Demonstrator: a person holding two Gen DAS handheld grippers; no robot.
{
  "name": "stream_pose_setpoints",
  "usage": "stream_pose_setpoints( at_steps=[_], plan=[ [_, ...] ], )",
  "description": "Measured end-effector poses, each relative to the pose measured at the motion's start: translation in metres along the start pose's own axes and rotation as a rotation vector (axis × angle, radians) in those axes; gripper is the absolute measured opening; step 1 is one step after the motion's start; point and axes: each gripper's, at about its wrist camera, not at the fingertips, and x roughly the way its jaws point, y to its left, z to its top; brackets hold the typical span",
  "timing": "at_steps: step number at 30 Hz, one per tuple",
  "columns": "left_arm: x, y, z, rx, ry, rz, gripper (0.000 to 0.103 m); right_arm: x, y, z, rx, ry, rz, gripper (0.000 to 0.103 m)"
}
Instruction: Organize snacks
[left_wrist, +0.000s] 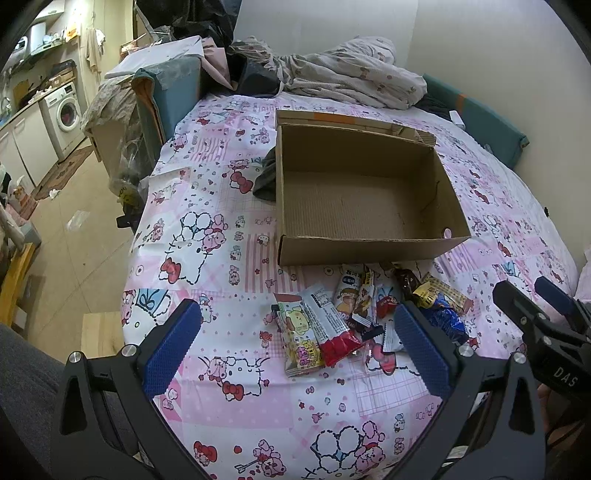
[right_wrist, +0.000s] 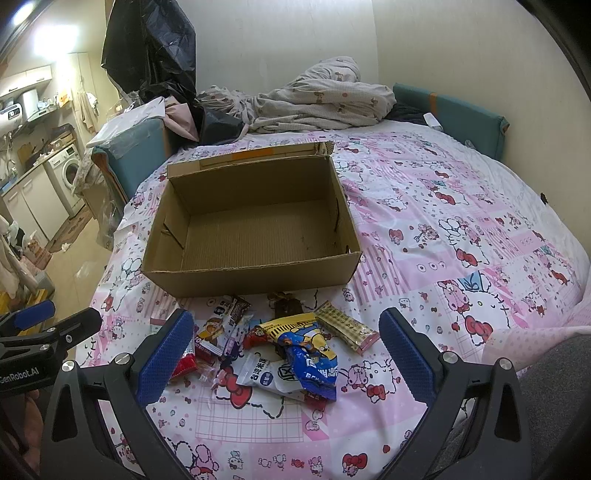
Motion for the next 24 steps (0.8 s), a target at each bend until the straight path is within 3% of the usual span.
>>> stream_pose_setpoints(
  at_steps=[24],
  plan=[
    [-0.0018, 0.0003, 0.0010, -0.007, -0.004, 0.001, 0.103, 0.0007, -0.0008, -0.0025, 0.002, -0.001, 0.001, 0.103]
  ],
)
